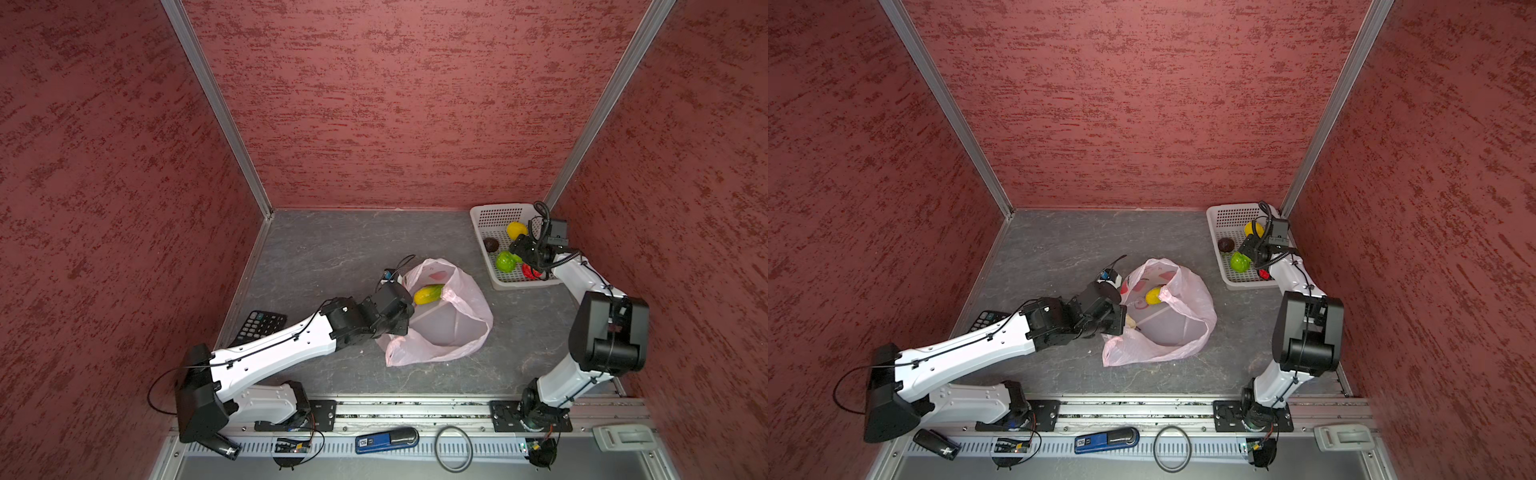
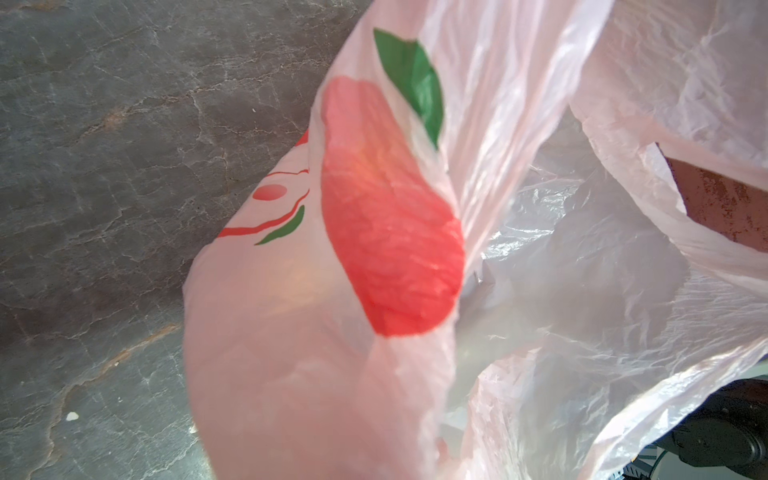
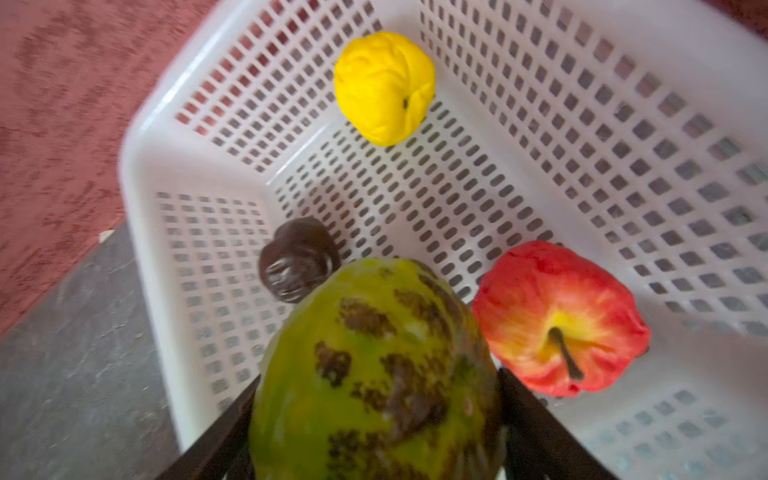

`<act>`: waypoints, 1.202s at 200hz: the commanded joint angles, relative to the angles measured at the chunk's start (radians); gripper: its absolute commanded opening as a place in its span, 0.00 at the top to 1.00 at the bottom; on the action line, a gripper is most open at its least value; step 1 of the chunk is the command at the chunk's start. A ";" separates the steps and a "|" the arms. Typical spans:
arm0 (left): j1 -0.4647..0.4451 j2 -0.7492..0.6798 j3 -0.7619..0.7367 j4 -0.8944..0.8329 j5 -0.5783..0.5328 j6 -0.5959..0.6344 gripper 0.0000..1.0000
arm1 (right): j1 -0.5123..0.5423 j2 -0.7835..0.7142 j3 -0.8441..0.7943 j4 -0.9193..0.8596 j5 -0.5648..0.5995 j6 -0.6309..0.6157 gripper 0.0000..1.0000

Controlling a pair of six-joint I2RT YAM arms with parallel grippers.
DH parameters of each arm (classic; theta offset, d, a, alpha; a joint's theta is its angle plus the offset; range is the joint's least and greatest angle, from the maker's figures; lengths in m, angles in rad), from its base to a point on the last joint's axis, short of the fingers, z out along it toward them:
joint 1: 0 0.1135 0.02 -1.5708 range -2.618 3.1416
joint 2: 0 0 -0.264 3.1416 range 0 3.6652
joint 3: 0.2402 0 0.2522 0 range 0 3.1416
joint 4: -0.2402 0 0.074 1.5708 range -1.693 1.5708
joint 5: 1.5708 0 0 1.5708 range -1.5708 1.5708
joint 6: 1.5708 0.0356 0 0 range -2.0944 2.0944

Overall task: Untie the knot of the plastic bag and take out the fruit
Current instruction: 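Open the right gripper to release the green fruit into the basket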

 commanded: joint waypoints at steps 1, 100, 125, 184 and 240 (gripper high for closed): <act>-0.004 -0.005 0.025 0.008 -0.017 -0.008 1.00 | -0.005 0.016 0.069 0.037 0.042 -0.038 0.28; 0.020 -0.004 0.031 0.019 0.002 0.017 1.00 | -0.005 -0.031 0.100 -0.046 0.062 -0.044 0.11; 0.020 -0.008 0.030 0.021 0.003 0.023 1.00 | -0.002 -0.091 0.091 -0.079 0.004 -0.040 0.11; 0.019 -0.026 0.037 0.064 0.018 0.047 1.00 | 0.070 -0.352 0.069 -0.279 -0.157 -0.047 0.12; 0.016 -0.017 0.059 0.086 0.043 0.081 1.00 | 0.299 -0.565 0.129 -0.520 -0.257 0.019 0.14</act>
